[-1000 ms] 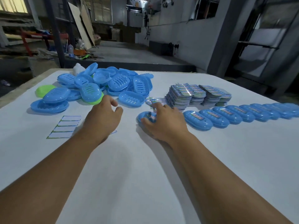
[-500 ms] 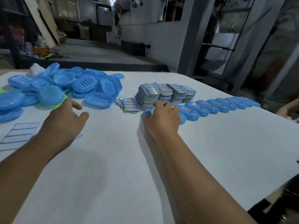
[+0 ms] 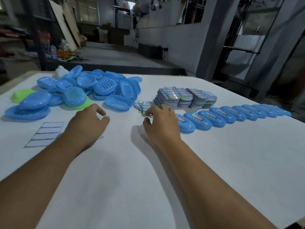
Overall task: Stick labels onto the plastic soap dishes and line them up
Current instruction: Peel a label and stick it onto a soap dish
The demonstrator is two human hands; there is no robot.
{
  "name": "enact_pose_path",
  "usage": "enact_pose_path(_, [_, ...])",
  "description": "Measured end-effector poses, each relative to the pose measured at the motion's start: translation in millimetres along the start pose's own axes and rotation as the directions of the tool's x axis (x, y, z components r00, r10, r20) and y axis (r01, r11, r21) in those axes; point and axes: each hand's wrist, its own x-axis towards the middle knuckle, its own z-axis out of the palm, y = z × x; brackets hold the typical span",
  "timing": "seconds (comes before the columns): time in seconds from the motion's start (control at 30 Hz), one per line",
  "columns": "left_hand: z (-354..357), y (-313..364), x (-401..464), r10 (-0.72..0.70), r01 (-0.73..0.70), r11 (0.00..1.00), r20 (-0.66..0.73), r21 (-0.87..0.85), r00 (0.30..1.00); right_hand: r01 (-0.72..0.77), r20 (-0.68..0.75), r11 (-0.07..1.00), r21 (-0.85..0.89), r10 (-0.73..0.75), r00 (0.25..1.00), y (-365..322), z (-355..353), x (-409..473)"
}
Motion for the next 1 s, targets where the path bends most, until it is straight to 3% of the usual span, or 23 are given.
enact_pose_path(0.17, [-2,-7,5,-0.003,0.004,0.999,-0.030,0.048,1.000,0.194,0.081,0.980,0.042,-0.197,0.977,-25,16,8])
enact_pose_path(0.3, [-6,-13,8,-0.012,0.018,0.996,-0.065,0.091,0.998,0.248,0.091,0.967,0.061,-0.253,0.963,-41,27,19])
enact_pose_path(0.57, [-18,-26,11,-0.020,0.036,0.987,-0.103,0.159,0.995,0.259,0.119,0.965,0.041,-0.262,0.958,-61,48,39])
enact_pose_path(0.8, [-22,-29,12,-0.018,0.037,0.990,-0.136,0.137,0.991,0.191,0.189,0.981,-0.034,-0.181,0.965,-61,55,47])
enact_pose_path(1.0, [-23,-27,11,0.076,-0.062,0.991,-0.122,0.116,0.990,0.158,0.170,0.985,-0.064,-0.145,0.975,-57,54,47])
